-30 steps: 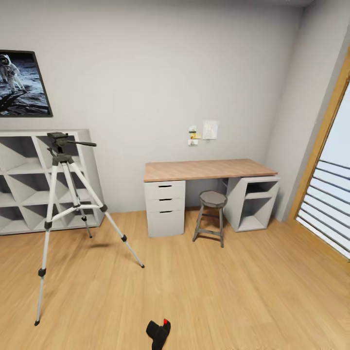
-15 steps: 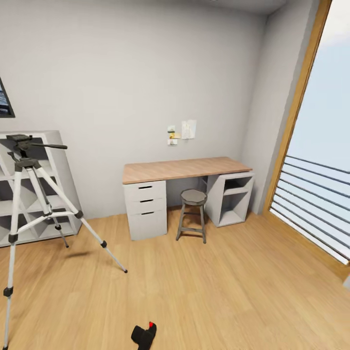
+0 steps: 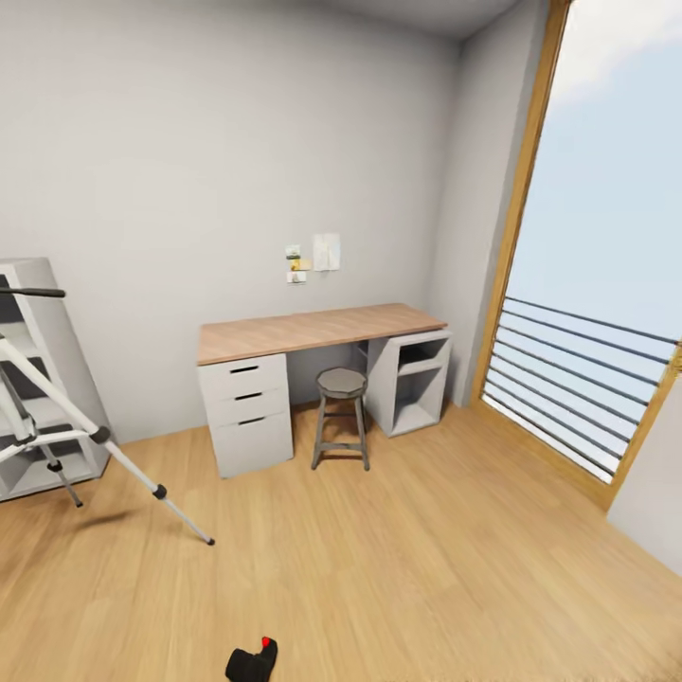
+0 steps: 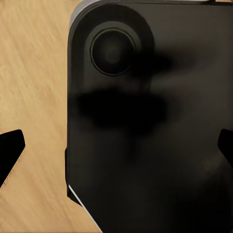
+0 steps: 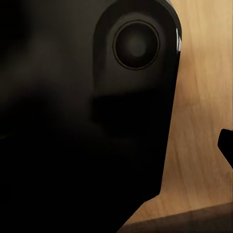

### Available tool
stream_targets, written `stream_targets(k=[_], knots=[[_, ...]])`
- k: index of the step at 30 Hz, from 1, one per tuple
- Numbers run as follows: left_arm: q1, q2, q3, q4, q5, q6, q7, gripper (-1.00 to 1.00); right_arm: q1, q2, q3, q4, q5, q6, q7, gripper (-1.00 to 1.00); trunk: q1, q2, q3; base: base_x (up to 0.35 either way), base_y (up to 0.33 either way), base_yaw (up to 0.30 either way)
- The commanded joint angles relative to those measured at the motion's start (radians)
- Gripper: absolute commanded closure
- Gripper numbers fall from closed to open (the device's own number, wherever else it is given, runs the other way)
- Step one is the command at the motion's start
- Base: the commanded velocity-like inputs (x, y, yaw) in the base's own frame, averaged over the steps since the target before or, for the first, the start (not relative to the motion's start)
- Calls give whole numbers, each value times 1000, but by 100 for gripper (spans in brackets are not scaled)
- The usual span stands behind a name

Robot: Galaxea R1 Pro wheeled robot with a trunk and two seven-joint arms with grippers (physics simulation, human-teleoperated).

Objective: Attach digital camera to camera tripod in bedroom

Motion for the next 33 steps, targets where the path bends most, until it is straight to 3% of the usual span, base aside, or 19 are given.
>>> stream_targets(k=[1, 33], knots=[[1, 0, 1, -2, 6, -1, 0, -100, 0, 0, 3, 0, 1, -1, 0, -100, 0, 0, -1, 0, 0, -169], [1, 1, 2, -2, 8, -1, 0, -100, 0, -14, 6, 0, 7, 0, 13, -100, 0, 0, -1, 0, 0, -16]])
